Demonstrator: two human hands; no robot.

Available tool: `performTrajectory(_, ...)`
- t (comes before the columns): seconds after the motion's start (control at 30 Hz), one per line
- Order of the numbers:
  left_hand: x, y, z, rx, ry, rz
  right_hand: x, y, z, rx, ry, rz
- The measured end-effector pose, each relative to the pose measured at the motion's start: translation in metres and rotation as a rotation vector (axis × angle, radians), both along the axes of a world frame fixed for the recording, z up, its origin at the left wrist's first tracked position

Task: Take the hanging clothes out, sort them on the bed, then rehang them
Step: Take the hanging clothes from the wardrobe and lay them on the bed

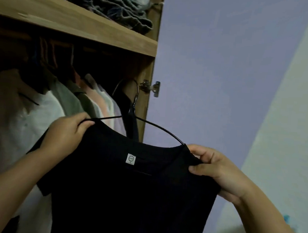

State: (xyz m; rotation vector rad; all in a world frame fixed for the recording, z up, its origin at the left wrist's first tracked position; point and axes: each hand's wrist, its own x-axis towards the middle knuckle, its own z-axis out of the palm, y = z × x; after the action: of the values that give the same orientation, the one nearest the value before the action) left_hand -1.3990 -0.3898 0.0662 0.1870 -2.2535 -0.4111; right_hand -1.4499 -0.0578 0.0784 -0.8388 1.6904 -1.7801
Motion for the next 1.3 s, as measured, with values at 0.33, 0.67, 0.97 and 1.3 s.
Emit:
performTrajectory(0.33,-0.018,0.188,-0.022,-0.007,0.054,-0.210,0.055,0.178,-0.009,0.457,0.411,-0.653)
performTrajectory(0.67,-0.074,0.365,-0.022,0.019,0.049,-0.634,0.104,0.308,-0.029,0.774,0.613,-1.464)
performTrajectory(0.97,-0.091,0.513,-0.026,-0.024,-0.040,-1.172,0.197,0.364,-0.050,0.934,0.459,-1.954)
performTrajectory(1.3,-0.001,0.675,-0.065,-0.094,-0.154,-1.630,0.343,0.405,-0.087,1.029,0.077,-2.355)
